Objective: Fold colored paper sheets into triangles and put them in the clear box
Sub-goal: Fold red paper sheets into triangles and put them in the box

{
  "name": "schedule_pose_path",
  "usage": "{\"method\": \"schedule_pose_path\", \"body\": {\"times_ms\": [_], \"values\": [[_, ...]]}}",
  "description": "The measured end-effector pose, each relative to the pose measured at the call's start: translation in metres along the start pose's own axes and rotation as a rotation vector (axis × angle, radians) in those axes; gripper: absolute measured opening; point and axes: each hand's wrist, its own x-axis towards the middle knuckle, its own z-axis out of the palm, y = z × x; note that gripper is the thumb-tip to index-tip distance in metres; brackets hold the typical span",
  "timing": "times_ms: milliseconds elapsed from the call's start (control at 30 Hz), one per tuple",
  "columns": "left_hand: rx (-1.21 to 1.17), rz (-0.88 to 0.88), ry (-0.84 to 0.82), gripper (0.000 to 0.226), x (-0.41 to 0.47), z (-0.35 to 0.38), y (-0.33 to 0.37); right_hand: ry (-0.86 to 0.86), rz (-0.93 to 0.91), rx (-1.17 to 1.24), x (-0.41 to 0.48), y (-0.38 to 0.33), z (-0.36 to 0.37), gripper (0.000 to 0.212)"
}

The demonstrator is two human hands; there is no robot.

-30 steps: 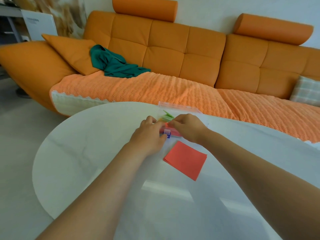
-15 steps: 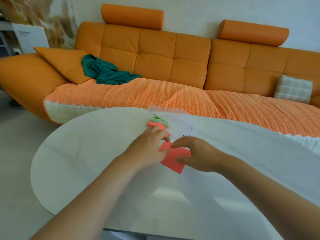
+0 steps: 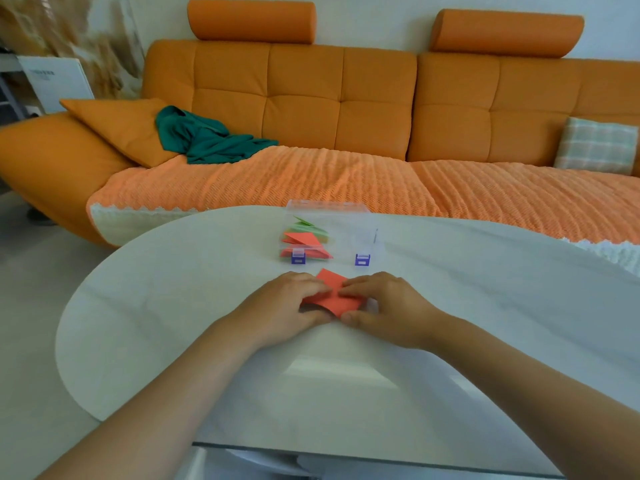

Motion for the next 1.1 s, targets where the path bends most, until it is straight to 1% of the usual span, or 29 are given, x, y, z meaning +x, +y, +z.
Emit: {"method": "schedule_pose_path", "body": {"times_ms": [100,233,333,367,433,467,533,600,633,667,767,833,900,967,1033,1100], "values": [[0.020,0.020,0.008,0.032,0.000,-0.003,-0.001,-0.008,-0.044,-0.037,0.000,-0.001,-0.004,0.045],[0.007,0.013,0.038,0.029,0.000,-0.006,0.003,0.032,-0.105,-0.139,-0.004,-0.004,-0.011,0.051],[-0.120,-0.064,0.065,0.026,-0.002,-0.006,0.005,0.041,-0.154,-0.172,-0.008,-0.007,-0.016,0.058],[-0.158,-0.089,0.071,0.025,-0.002,-0.006,0.005,0.058,-0.173,-0.167,-0.009,-0.008,-0.017,0.054],[-0.199,-0.105,0.074,0.022,-0.003,-0.008,0.005,0.121,-0.215,-0.160,-0.008,-0.007,-0.015,0.036],[-0.211,-0.105,0.072,0.022,-0.004,-0.009,0.004,0.156,-0.221,-0.160,-0.007,-0.007,-0.013,0.030],[-0.214,-0.096,0.042,0.026,-0.006,-0.011,0.008,0.219,-0.225,-0.164,-0.007,-0.008,-0.011,0.026],[-0.175,-0.089,0.012,0.035,-0.007,-0.013,0.010,0.285,-0.228,-0.151,-0.007,-0.008,-0.009,0.022],[-0.148,-0.082,0.009,0.041,-0.008,-0.013,0.011,0.296,-0.204,-0.136,-0.007,-0.009,-0.009,0.017],[-0.140,-0.065,0.013,0.042,-0.008,-0.013,0.011,0.293,-0.171,-0.117,-0.008,-0.009,-0.009,0.012],[-0.195,-0.016,0.008,0.021,-0.010,-0.014,0.012,0.266,-0.084,-0.047,-0.010,-0.013,-0.011,0.006],[-0.215,-0.027,-0.020,0.014,-0.012,-0.014,0.012,0.180,0.011,0.015,-0.011,-0.015,-0.013,0.009],[-0.211,-0.039,-0.041,0.011,-0.013,-0.014,0.011,0.062,0.111,0.152,-0.012,-0.017,-0.015,0.012],[-0.193,-0.062,-0.049,0.011,-0.013,-0.014,0.012,0.008,0.148,0.303,-0.015,-0.017,-0.014,0.014],[-0.163,-0.070,-0.026,0.010,-0.013,-0.013,0.016,0.039,0.155,0.378,-0.017,-0.016,-0.014,0.008],[-0.161,-0.065,0.029,0.009,-0.013,-0.011,0.022,0.100,0.147,0.424,-0.020,-0.017,-0.018,0.010]]}}
